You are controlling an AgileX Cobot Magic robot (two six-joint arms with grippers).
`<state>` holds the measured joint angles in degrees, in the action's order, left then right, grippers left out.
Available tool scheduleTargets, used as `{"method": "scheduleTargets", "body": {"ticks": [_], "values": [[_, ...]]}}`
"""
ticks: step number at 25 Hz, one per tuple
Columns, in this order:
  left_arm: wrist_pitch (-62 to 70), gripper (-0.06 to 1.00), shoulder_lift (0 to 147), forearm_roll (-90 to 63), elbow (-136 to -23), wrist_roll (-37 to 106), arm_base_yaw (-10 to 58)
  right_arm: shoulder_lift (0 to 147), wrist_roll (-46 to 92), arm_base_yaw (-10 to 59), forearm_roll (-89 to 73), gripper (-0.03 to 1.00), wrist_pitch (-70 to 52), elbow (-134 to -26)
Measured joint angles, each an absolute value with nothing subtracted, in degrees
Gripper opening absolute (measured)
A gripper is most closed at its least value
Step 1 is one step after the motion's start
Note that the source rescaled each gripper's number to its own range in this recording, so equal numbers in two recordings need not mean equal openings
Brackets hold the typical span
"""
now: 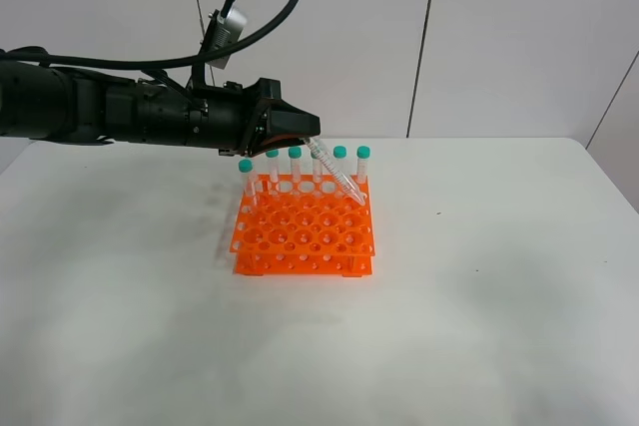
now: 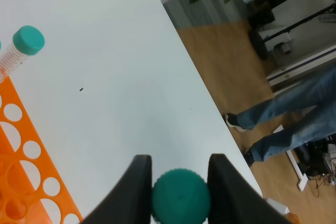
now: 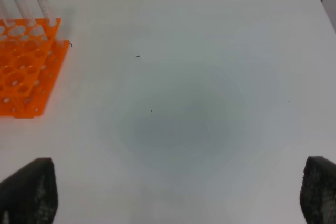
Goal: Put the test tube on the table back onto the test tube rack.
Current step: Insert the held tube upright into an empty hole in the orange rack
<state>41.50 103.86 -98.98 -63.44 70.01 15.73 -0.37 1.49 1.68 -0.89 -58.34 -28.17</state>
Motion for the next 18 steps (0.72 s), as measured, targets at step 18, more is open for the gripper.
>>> {"method": "scheduleTargets", "body": {"ticks": [18], "values": [[25.34,0.0,93.69,-99.04,-63.44,74.52,15.73,-0.37,1.49,1.68,-1.05,1.0,-58.34,-28.17]]}}
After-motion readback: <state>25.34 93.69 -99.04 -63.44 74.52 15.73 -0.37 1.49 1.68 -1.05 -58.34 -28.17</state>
